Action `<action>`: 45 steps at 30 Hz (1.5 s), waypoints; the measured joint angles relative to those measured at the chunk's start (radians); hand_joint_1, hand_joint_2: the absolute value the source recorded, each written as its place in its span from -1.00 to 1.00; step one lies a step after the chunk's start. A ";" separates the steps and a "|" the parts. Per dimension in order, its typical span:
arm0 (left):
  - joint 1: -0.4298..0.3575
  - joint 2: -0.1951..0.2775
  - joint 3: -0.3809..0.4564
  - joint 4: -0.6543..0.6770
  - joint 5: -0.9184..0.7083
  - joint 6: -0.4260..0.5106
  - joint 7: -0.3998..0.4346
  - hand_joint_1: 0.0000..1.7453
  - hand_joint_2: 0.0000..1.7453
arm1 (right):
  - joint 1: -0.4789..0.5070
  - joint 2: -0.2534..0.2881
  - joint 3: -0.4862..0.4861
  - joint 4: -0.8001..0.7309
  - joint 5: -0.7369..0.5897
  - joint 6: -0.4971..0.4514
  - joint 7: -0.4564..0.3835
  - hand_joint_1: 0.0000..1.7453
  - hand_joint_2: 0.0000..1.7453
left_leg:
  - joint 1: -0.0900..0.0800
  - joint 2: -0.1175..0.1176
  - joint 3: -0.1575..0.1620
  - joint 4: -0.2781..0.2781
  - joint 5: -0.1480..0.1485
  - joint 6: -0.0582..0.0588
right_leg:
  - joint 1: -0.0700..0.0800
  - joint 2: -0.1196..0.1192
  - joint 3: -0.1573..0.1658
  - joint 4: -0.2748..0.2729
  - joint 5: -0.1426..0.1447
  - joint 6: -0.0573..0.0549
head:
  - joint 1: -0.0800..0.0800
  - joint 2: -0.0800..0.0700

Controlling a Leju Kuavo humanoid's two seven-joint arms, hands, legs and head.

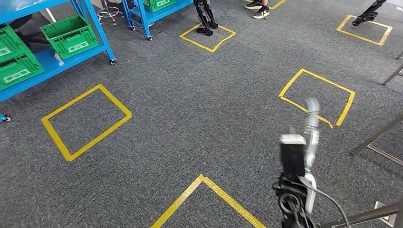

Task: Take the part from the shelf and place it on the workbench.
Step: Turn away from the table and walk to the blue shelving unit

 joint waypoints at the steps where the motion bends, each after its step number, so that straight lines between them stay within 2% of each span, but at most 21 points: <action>1: -0.007 -0.001 -0.003 0.000 -0.004 -0.002 0.004 -1.00 -1.00 | -0.025 -0.009 -0.014 0.159 0.004 0.044 0.116 -1.00 -1.00 | -0.001 0.025 -0.014 0.025 -0.017 -0.003 | -0.001 -0.021 0.001 -0.004 0.002 -0.005 | -0.003 0.000; 4: -0.018 -0.003 -0.005 0.000 -0.002 -0.001 0.008 -1.00 -1.00 | -0.009 -0.035 -0.038 0.491 0.016 0.087 0.429 -1.00 -1.00 | -0.002 0.101 -0.107 0.204 -0.115 -0.011 | 0.001 -0.098 -0.001 -0.006 -0.002 -0.013 | -0.012 0.000; 6: -0.010 -0.002 -0.004 0.000 0.008 0.004 -0.002 -1.00 -1.00 | 0.007 -0.040 -0.055 0.638 0.001 0.106 0.468 -1.00 -1.00 | -0.002 0.112 -0.140 0.276 -0.130 -0.014 | 0.003 -0.134 -0.005 -0.005 -0.005 -0.013 | -0.012 0.000; 8: -0.002 0.000 -0.003 0.000 0.023 0.011 -0.017 -1.00 -1.00 | 0.018 -0.040 -0.072 0.738 -0.013 0.136 0.422 -1.00 -1.00 | -0.004 0.122 -0.088 0.187 -0.072 -0.008 | 0.004 -0.154 0.002 -0.005 -0.011 -0.012 | -0.013 0.000; 10: 0.002 0.003 -0.002 0.000 0.034 0.017 -0.018 -1.00 -1.00 | 0.036 -0.038 -0.085 0.813 -0.021 0.150 0.395 -1.00 -1.00 | -0.014 0.161 -0.010 0.047 -0.019 0.009 | 0.008 -0.170 0.014 -0.005 -0.020 -0.007 | -0.012 0.000; 12: 0.005 0.006 -0.001 0.000 0.038 0.021 -0.013 -1.00 -1.00 | 0.054 -0.037 -0.097 0.866 -0.026 0.154 0.389 -1.00 -1.00 | -0.025 0.184 0.018 -0.007 -0.009 0.023 | 0.010 -0.182 0.020 -0.004 -0.027 0.001 | -0.011 0.000; 14: 0.008 0.009 0.000 0.000 0.036 0.026 0.001 -1.00 -1.00 | 0.062 -0.038 -0.105 0.900 -0.025 0.156 0.395 -1.00 -1.00 | -0.026 0.169 0.019 -0.011 -0.008 0.031 | 0.009 -0.189 0.024 -0.006 -0.030 0.011 | -0.012 0.000; 16: 0.009 0.010 0.001 0.000 0.026 0.032 0.022 -1.00 -1.00 | 0.063 -0.039 -0.108 0.923 -0.015 0.154 0.405 -1.00 -1.00 | -0.019 0.150 0.029 -0.021 -0.002 0.042 | 0.005 -0.146 0.016 0.021 -0.050 0.022 | -0.010 0.000; 18: 0.007 0.010 0.000 0.000 0.017 0.032 0.032 -1.00 -1.00 | 0.064 -0.043 -0.110 0.944 -0.005 0.152 0.405 -1.00 -1.00 | -0.014 0.126 0.035 -0.026 0.002 0.048 | 0.002 -0.085 -0.033 0.130 -0.104 0.030 | -0.006 0.000; 21: 0.006 0.008 0.000 0.000 0.011 0.029 0.029 -1.00 -1.00 | 0.067 -0.048 -0.113 0.964 0.000 0.150 0.393 -1.00 -1.00 | -0.012 0.081 0.036 -0.025 0.002 0.050 | -0.001 -0.064 -0.123 0.294 -0.145 0.038 | -0.005 0.000; 23: 0.006 0.007 0.000 0.000 0.007 0.027 0.019 -1.00 -1.00 | 0.060 -0.049 -0.114 0.969 0.007 0.150 0.386 -1.00 -1.00 | -0.009 0.050 0.040 -0.022 0.000 0.046 | -0.007 -0.057 -0.102 0.223 -0.083 0.040 | -0.005 0.000; 25: 0.004 0.006 -0.001 0.000 0.003 0.026 0.006 -1.00 -1.00 | 0.049 -0.049 -0.114 0.974 0.017 0.152 0.384 -1.00 -1.00 | -0.006 0.022 0.037 -0.011 -0.006 0.036 | -0.019 -0.014 -0.044 0.081 -0.019 0.046 | -0.003 0.000; 27: 0.002 0.004 -0.003 0.000 -0.004 0.026 -0.003 -1.00 -1.00 | 0.039 -0.049 -0.114 0.981 0.030 0.156 0.385 -1.00 -1.00 | -0.006 -0.003 0.026 -0.003 -0.009 0.022 | -0.024 0.021 -0.017 0.017 -0.006 0.043 | -0.002 0.000; 29: 0.003 0.001 -0.005 0.001 -0.014 0.027 -0.003 -1.00 -1.00 | 0.034 -0.047 -0.113 0.984 0.043 0.159 0.387 -1.00 -1.00 | -0.002 -0.022 0.016 -0.004 -0.005 0.009 | -0.020 0.007 -0.016 0.017 -0.008 0.027 | -0.003 0.000; 32: 0.004 -0.001 -0.013 0.001 -0.028 0.028 0.007 -1.00 -1.00 | 0.034 -0.045 -0.112 0.985 0.057 0.160 0.382 -1.00 -1.00 | -0.003 0.046 -0.018 0.051 -0.037 -0.003 | -0.018 -0.030 -0.013 0.012 -0.004 0.006 | -0.011 0.000; 34: 0.000 -0.002 -0.020 0.001 -0.033 0.027 0.015 -1.00 -1.00 | 0.038 -0.046 -0.111 0.987 0.065 0.159 0.378 -1.00 -1.00 | -0.004 0.097 -0.081 0.180 -0.101 -0.006 | -0.013 -0.058 -0.014 0.012 -0.006 -0.002 | -0.019 0.000; 36: 0.000 -0.002 -0.023 0.001 -0.036 0.026 0.021 -1.00 -1.00 | 0.040 -0.044 -0.108 0.990 0.075 0.156 0.377 -1.00 -1.00 | -0.004 0.105 -0.134 0.285 -0.134 -0.007 | -0.009 -0.088 -0.015 0.012 -0.008 -0.005 | -0.019 0.000; 38: 0.002 -0.001 -0.024 0.001 -0.037 0.024 0.024 -1.00 -1.00 | 0.039 -0.041 -0.104 0.990 0.081 0.155 0.377 -1.00 -1.00 | -0.005 0.112 -0.111 0.240 -0.094 -0.003 | -0.007 -0.113 -0.013 0.012 -0.009 -0.005 | -0.020 0.000; 40: 0.001 0.002 -0.024 0.001 -0.037 0.023 0.024 -1.00 -1.00 | 0.036 -0.038 -0.102 0.990 0.084 0.154 0.377 -1.00 -1.00 | -0.013 0.155 -0.034 0.095 -0.034 0.009 | -0.003 -0.135 -0.008 0.013 -0.013 -0.001 | -0.020 0.000; 42: -0.002 0.003 -0.027 0.001 -0.037 0.023 0.025 -1.00 -1.00 | 0.034 -0.036 -0.100 0.990 0.085 0.154 0.376 -1.00 -1.00 | -0.023 0.189 0.010 0.011 -0.013 0.021 | 0.001 -0.153 -0.003 0.012 -0.017 0.007 | -0.020 0.000; 45: -0.001 0.005 -0.030 0.001 -0.040 0.024 0.028 -1.00 -1.00 | 0.032 -0.032 -0.098 0.990 0.091 0.154 0.376 -1.00 -1.00 | -0.024 0.163 0.014 -0.002 -0.010 0.035 | 0.000 -0.170 0.010 0.008 -0.023 0.023 | -0.019 0.000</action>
